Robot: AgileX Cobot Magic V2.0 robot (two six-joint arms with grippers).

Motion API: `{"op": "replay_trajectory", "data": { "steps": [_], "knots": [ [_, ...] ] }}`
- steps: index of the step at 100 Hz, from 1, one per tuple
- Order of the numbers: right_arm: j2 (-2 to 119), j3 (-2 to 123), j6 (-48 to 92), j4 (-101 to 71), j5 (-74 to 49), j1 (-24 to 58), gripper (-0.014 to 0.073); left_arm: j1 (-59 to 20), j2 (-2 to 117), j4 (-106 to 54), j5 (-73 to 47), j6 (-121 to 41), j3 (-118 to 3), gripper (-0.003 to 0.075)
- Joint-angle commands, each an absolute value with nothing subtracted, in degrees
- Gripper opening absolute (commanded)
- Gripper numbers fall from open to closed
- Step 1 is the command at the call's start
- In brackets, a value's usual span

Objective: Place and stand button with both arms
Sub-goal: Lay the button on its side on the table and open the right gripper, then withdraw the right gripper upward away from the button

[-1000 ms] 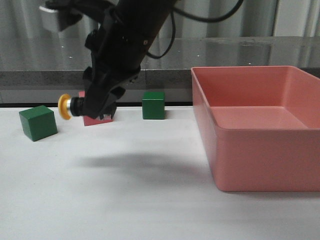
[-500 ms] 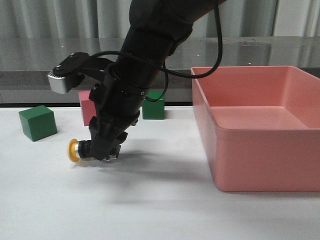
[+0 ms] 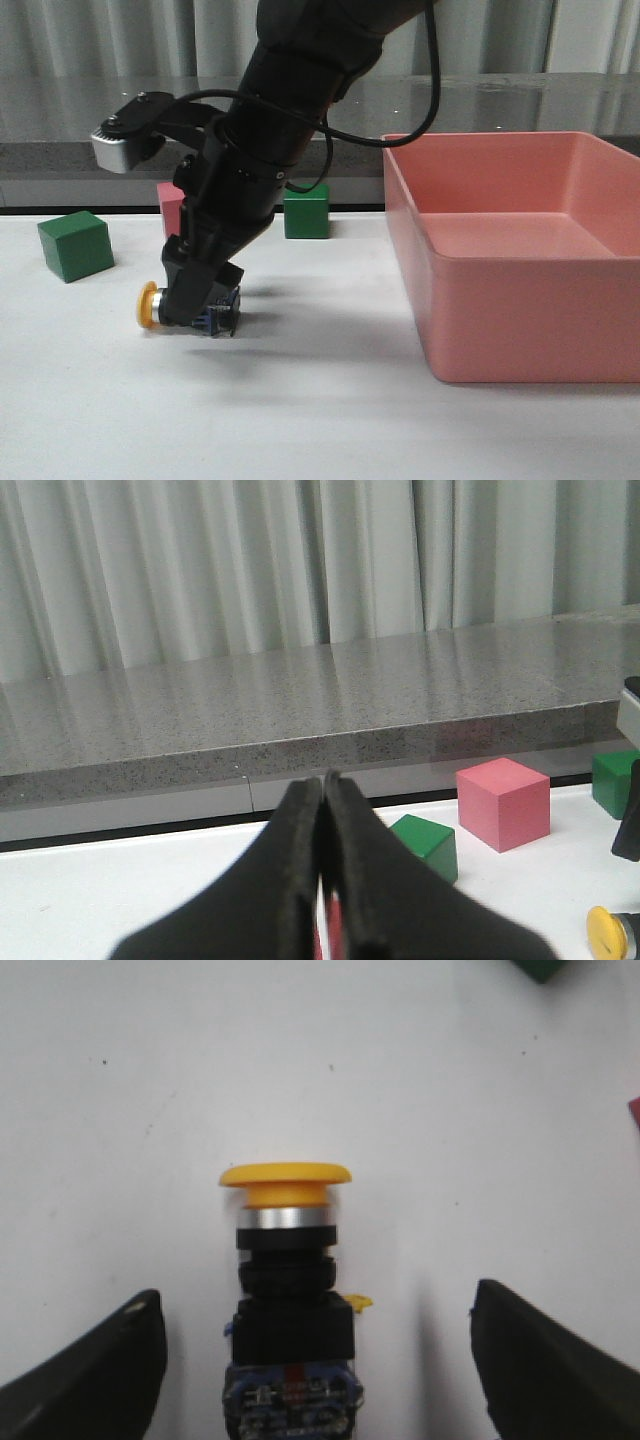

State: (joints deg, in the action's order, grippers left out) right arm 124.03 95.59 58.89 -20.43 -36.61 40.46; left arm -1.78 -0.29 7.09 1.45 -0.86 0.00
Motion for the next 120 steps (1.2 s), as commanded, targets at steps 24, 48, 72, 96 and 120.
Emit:
{"op": "replay_trajectory", "data": {
  "steps": [24,48,72,96,120],
  "knots": [
    [110.5,100.5,50.4,-21.6,-38.2,37.9,0.0456,-1.7,-2.0,7.0,6.0,-0.5,2.6,-0.0020],
    [102.7,100.5,40.4,-21.5,-49.7,28.4,0.0045,-1.7,-2.0,7.0,6.0,-0.5,2.6,-0.0020],
    [95.3,97.2,37.1,-21.5,-57.2,16.7,-0.0062,-1.7,-2.0,7.0,6.0,-0.5,2.6,-0.0020],
    [80.8,80.2,32.2,-21.5,-44.9,9.4,-0.0062,-1.7,-2.0,7.0,6.0,-0.5,2.6,-0.0020],
    [62.4,56.7,29.4,-21.5,-28.9,8.1,-0.0062,-1.7,-2.0,7.0,6.0,-0.5,2.6,-0.0020]
  ]
}}
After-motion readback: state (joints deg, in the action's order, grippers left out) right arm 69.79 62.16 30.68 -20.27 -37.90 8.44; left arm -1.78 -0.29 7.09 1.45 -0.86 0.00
